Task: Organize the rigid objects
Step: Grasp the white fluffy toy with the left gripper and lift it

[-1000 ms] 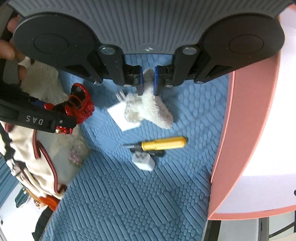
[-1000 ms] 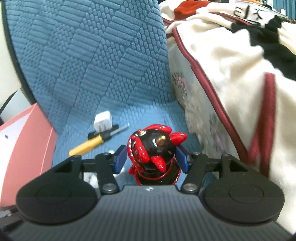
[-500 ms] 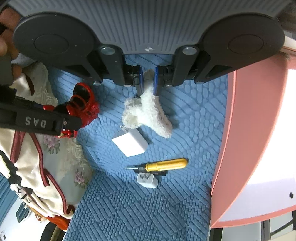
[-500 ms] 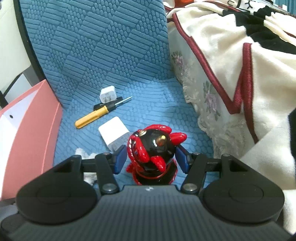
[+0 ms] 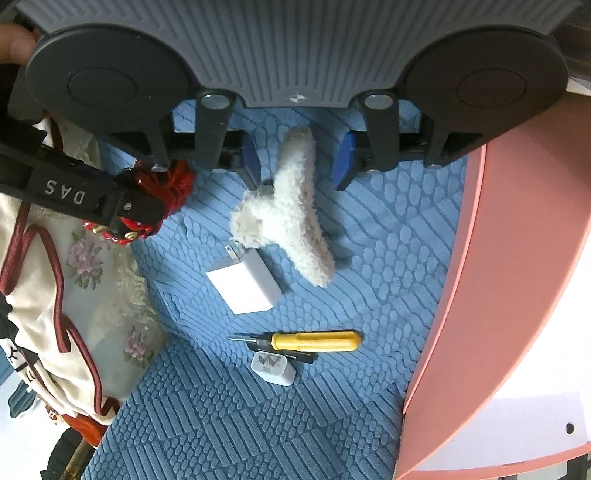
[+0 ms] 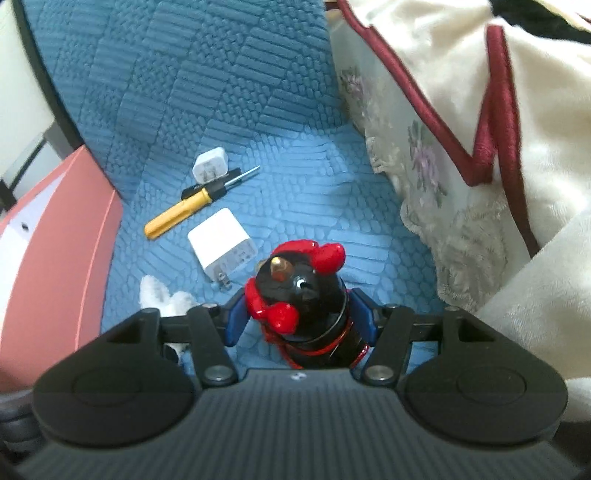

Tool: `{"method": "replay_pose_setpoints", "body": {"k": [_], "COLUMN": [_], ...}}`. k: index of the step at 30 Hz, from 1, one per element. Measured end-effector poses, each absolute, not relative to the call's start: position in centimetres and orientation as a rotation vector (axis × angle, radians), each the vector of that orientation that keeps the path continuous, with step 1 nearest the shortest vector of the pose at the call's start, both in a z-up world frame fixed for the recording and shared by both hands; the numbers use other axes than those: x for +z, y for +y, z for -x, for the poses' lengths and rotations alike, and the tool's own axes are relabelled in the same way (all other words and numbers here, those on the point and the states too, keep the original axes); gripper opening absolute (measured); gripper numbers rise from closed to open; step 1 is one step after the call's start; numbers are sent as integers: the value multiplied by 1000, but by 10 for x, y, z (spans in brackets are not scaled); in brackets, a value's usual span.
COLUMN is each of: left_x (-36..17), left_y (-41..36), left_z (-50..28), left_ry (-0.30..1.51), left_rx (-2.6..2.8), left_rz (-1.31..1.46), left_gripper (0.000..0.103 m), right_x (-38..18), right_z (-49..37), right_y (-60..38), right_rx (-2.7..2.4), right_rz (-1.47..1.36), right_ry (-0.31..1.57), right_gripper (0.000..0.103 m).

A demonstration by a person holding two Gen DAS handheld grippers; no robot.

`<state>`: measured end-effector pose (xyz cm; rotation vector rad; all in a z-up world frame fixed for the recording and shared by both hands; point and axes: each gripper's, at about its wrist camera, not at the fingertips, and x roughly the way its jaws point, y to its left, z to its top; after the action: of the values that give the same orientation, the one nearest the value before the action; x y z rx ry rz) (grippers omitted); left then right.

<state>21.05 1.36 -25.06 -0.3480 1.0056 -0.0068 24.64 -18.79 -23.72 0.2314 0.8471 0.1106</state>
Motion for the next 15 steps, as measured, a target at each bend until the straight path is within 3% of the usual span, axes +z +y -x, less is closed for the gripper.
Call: {"method": "replay_pose_setpoints", "body": {"k": [8, 15], "left_x": [-248, -250], "left_y": [10, 9], "left_z": [-213, -227], "left_ry": [976, 959], "left_rx": [-29, -80], "left_rz": [332, 333], "left_gripper": [64, 64], "right_x": [-230, -233], "right_z": [-244, -247], "right_y": [-194, -193], "right_rx": [83, 73], "right_rz": [-263, -270], "right_ry": [808, 821], "right_gripper": [59, 59]}}
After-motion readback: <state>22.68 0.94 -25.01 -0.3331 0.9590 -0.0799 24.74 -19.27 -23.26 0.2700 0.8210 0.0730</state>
